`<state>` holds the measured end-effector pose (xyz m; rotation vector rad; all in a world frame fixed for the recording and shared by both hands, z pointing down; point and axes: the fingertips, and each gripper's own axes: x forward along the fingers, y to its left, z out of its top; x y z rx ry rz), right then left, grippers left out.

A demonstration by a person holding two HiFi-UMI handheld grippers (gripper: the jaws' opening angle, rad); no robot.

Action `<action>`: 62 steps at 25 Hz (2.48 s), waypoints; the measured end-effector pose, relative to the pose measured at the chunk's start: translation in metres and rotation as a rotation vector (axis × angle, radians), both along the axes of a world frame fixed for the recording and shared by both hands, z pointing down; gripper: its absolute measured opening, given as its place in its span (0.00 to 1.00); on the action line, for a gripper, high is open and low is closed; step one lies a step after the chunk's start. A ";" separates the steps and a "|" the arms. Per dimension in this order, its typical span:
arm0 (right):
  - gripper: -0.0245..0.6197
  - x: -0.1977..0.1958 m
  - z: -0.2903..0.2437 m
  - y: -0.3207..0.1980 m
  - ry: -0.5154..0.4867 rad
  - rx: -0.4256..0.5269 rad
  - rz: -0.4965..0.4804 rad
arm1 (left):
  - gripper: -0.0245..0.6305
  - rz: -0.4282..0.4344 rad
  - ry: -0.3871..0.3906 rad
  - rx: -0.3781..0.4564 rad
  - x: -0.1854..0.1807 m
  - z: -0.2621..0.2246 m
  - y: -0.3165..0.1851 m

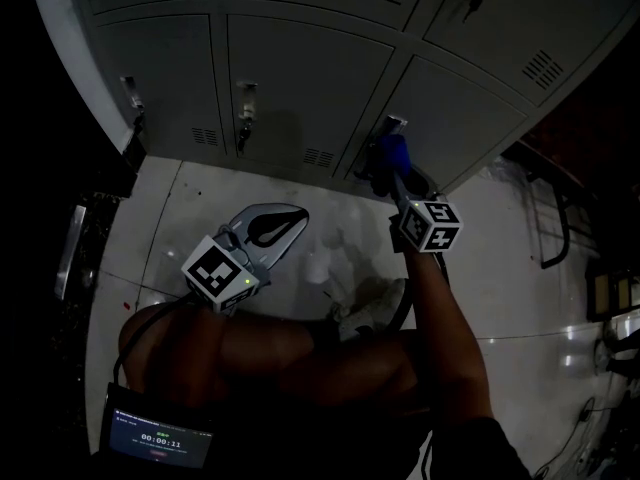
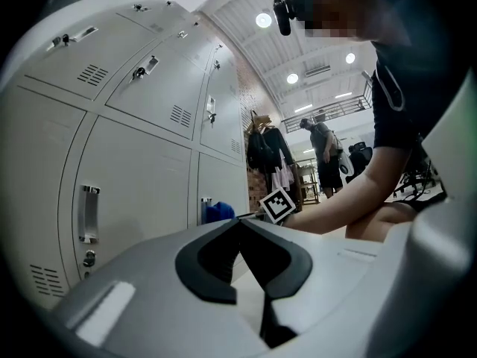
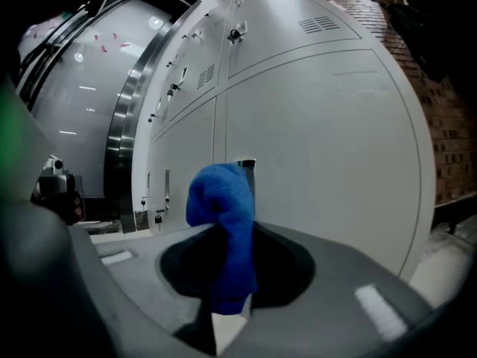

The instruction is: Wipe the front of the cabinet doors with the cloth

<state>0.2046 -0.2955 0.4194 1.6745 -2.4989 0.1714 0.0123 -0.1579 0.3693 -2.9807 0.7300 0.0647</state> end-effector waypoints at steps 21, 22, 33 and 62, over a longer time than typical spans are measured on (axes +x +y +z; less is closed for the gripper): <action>0.16 0.062 0.054 -0.021 0.027 -0.121 0.171 | 0.05 0.006 -0.023 0.000 0.003 0.006 0.003; 0.16 0.069 0.055 -0.019 0.021 -0.126 0.185 | 0.05 0.007 -0.024 -0.002 0.003 0.006 0.004; 0.16 0.151 0.063 -0.003 -0.099 -0.162 0.364 | 0.05 0.016 -0.022 0.000 0.005 0.005 0.006; 0.16 -0.019 -0.002 0.006 -0.073 -0.058 -0.013 | 0.05 0.000 -0.027 0.003 0.003 0.007 0.001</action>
